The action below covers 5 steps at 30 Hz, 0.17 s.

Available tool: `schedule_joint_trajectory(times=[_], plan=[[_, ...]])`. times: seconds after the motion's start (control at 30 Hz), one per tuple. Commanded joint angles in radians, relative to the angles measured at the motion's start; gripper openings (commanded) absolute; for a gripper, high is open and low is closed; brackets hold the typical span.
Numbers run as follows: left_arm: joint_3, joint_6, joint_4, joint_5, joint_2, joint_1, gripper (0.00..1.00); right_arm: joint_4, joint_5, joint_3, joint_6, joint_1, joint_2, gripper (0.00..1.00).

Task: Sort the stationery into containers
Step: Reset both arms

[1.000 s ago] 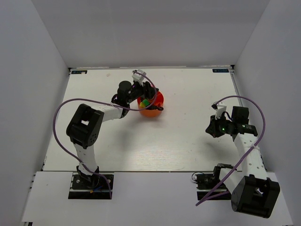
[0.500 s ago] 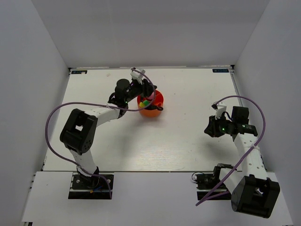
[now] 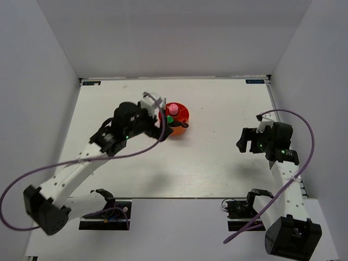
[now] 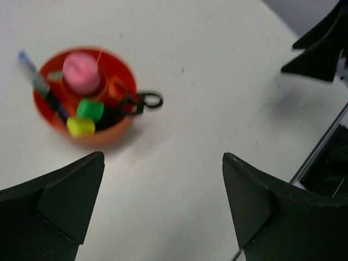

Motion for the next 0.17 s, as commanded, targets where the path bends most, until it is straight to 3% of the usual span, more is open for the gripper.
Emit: schedule_joint_trajectory(times=[0.0, 0.13], plan=[[-0.146, 0.010, -0.315, -0.100, -0.155, 0.015, 1.00, 0.095, 0.077, -0.024, 0.093, -0.003, -0.029, 0.90], [-0.266, 0.006, -0.398, -0.106, -0.338, 0.047, 1.00, 0.077, 0.031, -0.008, 0.093, -0.003, -0.021, 0.90]])
